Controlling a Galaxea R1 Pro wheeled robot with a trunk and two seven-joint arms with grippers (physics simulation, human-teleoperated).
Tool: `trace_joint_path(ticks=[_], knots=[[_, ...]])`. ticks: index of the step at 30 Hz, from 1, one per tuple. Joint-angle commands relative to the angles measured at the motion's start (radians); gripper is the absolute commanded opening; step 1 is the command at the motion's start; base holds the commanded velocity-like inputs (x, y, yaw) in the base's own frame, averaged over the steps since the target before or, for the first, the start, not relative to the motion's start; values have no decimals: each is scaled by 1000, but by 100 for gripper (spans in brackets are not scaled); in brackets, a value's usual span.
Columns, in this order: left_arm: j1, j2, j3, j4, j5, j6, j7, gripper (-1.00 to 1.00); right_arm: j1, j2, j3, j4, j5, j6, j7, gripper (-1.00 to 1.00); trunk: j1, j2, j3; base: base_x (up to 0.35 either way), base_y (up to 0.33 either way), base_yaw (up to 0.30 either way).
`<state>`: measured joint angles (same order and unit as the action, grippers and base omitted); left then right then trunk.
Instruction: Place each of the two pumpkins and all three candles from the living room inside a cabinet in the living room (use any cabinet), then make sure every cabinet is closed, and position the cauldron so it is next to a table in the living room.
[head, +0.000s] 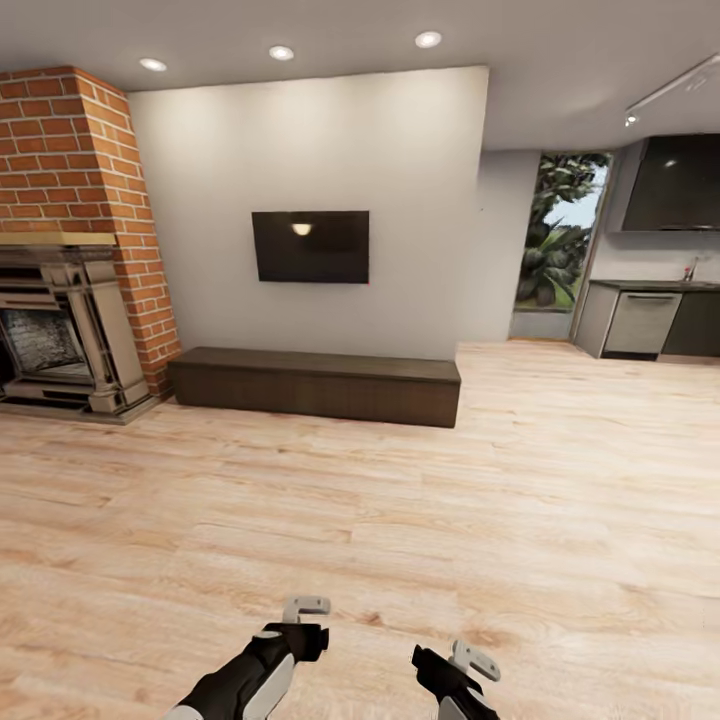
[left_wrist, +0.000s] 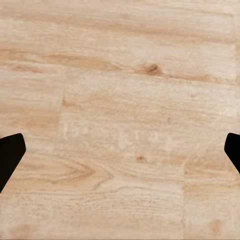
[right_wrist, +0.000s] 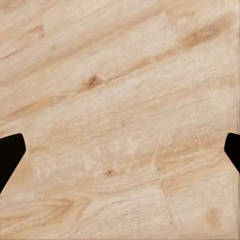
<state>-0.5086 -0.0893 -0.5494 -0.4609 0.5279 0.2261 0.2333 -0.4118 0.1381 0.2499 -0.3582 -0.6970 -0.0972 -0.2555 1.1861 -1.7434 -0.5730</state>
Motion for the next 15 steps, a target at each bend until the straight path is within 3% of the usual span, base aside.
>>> trace_joint_path(ticks=[1,6,9,11,13,15], knots=[[-1,2,-4,-2,10,3,27,100,-1,-1,6,1,-23,-6,-5,100,0,-1,-1,0,0,-267],[-1,17,6,1,12,-3,55,100,-1,-4,-23,19,-109,-8,-5,100,0,-1,-4,0,0,-251],[0,39,7,28,15,-24,55,100,0,-4,-24,29,-116,-9,-5,100,0,-1,-7,0,0,-233],[1,61,7,97,37,-97,47,100,1,-4,-24,45,-118,-21,-5,100,0,-1,-9,0,0,-231],[6,72,4,173,94,-227,42,100,2,0,-24,77,-118,-42,-4,100,0,-1,-11,0,0,-229],[9,75,3,197,108,-270,41,100,2,1,-23,84,-117,-46,-3,100,0,-1,-13,0,0,-220]])
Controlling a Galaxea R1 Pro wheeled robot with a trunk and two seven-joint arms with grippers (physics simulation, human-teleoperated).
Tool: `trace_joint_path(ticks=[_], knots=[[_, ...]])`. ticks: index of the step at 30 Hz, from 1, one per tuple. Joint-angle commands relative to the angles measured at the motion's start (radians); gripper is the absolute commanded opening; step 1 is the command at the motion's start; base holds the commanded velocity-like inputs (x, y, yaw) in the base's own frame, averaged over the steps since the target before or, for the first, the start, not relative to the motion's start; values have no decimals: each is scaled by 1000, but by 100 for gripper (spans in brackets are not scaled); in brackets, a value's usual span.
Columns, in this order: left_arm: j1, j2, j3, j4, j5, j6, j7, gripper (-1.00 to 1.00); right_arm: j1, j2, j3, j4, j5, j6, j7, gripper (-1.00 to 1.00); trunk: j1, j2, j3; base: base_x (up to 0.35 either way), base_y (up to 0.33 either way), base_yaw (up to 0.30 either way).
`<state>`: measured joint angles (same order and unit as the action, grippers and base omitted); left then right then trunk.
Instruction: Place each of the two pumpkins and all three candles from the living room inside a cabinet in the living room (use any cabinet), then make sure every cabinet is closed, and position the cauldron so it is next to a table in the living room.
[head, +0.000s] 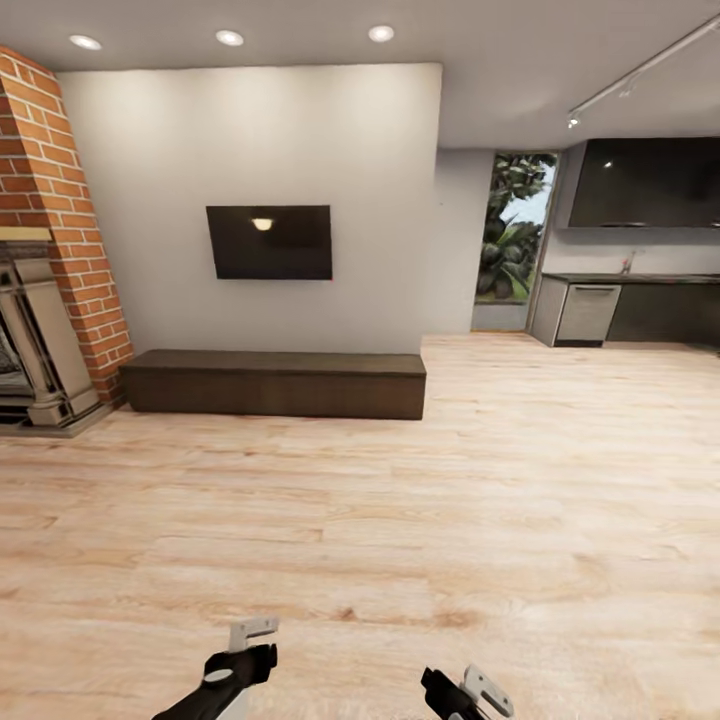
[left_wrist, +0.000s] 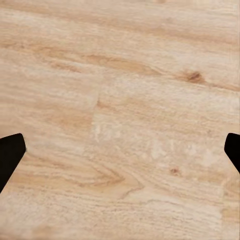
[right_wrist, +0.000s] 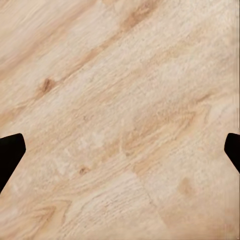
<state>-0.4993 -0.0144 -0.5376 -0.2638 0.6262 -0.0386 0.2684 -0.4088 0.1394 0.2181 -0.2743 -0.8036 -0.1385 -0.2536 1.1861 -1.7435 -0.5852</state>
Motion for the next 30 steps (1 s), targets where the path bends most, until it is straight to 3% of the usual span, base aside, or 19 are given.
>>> trace_joint_path(ticks=[1,8,23,30], knots=[[0,1,-9,6,11,-18,5,100,-1,0,9,1,-9,-6,-3,100,-4,6,1,0,0,-178],[1,4,-11,62,15,-42,-11,100,-2,2,18,4,11,-12,3,100,-31,55,21,0,0,-44],[1,6,-10,87,15,-44,-15,100,-1,0,20,3,10,-30,-3,100,-88,160,68,0,0,-2],[1,14,-11,89,16,-42,-15,100,-1,-3,15,5,-5,-21,-6,100,-115,209,90,0,0,-209]])
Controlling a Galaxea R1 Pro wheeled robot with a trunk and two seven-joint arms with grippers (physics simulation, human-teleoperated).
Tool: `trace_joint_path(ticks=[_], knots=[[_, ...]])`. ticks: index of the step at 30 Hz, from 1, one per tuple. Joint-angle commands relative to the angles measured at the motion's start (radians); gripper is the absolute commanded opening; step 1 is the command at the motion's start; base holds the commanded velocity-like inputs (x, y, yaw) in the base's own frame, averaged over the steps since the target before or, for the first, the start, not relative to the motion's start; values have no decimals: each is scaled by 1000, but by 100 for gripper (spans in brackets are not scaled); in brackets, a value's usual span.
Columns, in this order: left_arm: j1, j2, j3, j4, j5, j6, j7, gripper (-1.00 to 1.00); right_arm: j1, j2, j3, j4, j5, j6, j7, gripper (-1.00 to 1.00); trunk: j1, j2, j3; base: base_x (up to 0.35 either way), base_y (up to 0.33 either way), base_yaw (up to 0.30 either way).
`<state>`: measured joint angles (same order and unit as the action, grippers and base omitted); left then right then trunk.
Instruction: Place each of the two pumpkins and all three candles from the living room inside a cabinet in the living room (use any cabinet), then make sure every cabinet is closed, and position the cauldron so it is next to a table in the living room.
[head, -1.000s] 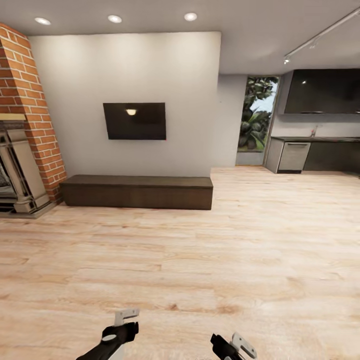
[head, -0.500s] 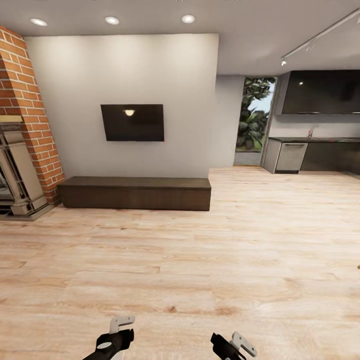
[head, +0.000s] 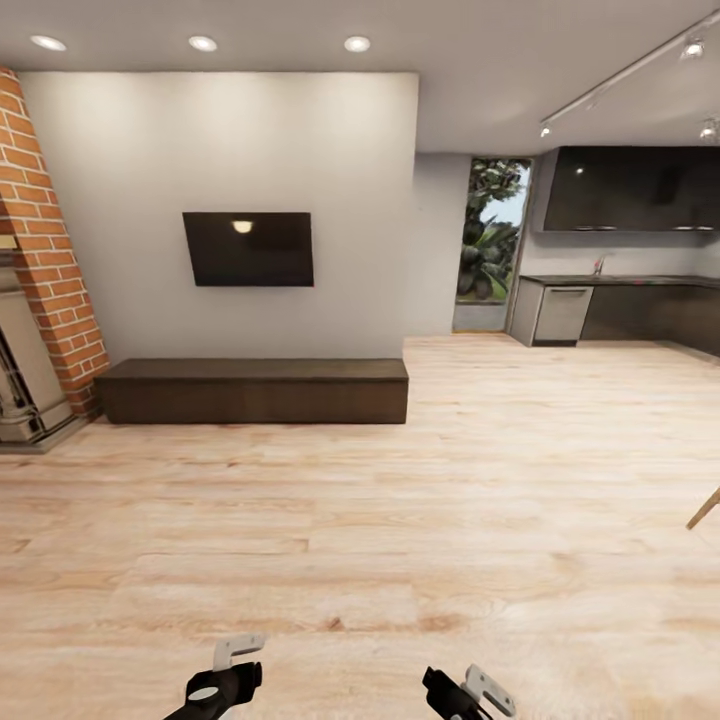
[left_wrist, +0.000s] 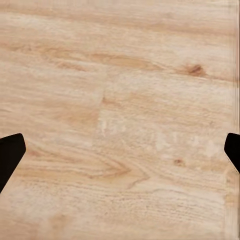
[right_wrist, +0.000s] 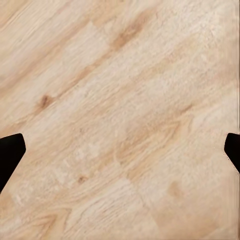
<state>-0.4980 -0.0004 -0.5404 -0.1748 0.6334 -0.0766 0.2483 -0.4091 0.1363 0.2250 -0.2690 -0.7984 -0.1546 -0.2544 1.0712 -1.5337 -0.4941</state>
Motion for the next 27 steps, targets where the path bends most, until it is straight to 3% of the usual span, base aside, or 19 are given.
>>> trace_joint_path(ticks=[1,10,21,24,27], knots=[[-1,0,-9,0,9,-3,5,100,-1,-1,7,0,-11,-4,-4,100,-4,7,2,0,0,-271],[-1,6,-7,0,12,21,5,100,-1,-2,2,1,-14,53,-4,100,-39,70,27,0,0,-257],[-12,8,-9,-15,3,244,2,100,-1,-1,12,1,-2,59,-9,100,-81,147,55,0,0,-73],[-51,13,-8,-34,6,333,-1,100,-1,-1,15,1,1,60,-8,100,-92,168,64,0,0,-2],[-67,18,-4,-32,25,362,-53,100,-1,-1,18,1,2,61,-22,100,-104,189,74,0,0,0]])
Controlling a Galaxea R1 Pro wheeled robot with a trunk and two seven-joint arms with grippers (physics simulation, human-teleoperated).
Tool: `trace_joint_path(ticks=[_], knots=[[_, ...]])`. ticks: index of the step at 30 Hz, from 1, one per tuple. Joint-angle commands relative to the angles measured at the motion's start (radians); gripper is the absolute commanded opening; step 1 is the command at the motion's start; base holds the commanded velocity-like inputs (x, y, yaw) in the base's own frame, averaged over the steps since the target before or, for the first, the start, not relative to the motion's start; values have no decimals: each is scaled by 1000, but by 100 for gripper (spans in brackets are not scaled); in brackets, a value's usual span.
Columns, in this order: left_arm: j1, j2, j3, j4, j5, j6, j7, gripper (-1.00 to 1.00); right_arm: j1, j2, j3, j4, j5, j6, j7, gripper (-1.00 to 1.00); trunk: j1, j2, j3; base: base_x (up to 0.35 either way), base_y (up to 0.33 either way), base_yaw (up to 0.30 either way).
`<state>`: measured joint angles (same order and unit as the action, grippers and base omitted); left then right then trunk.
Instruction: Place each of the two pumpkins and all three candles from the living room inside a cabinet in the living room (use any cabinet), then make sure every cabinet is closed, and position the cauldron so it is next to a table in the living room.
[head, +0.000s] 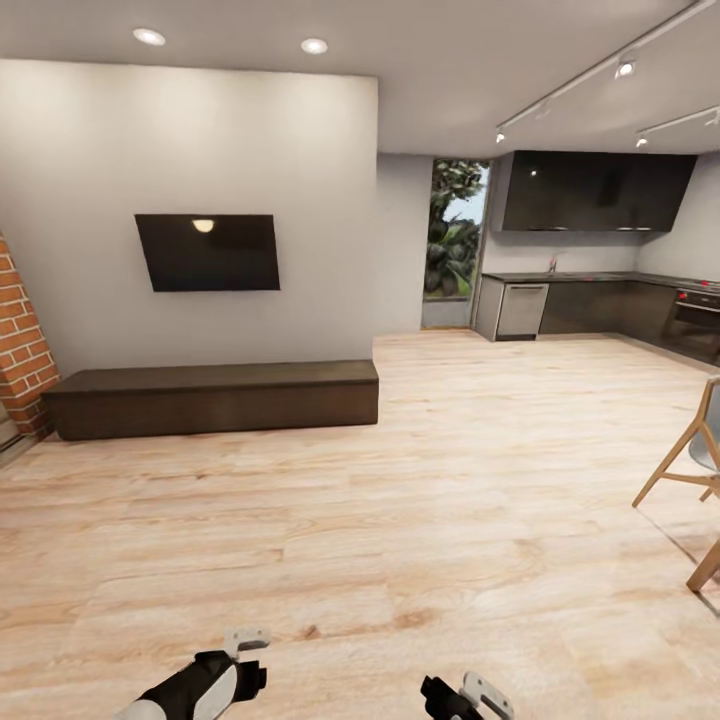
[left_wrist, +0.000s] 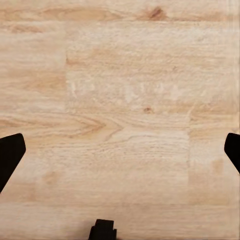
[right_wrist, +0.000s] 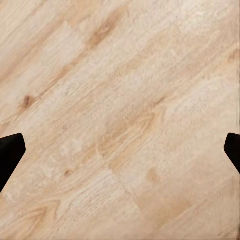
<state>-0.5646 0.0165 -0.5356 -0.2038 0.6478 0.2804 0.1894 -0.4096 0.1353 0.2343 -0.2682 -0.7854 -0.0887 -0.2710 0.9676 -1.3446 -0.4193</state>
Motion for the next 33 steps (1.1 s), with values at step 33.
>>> trace_joint_path(ticks=[33], knots=[[6,16,-21,138,20,-334,-39,100,0,7,43,0,78,16,-129,100,-38,70,30,133,0,0]])
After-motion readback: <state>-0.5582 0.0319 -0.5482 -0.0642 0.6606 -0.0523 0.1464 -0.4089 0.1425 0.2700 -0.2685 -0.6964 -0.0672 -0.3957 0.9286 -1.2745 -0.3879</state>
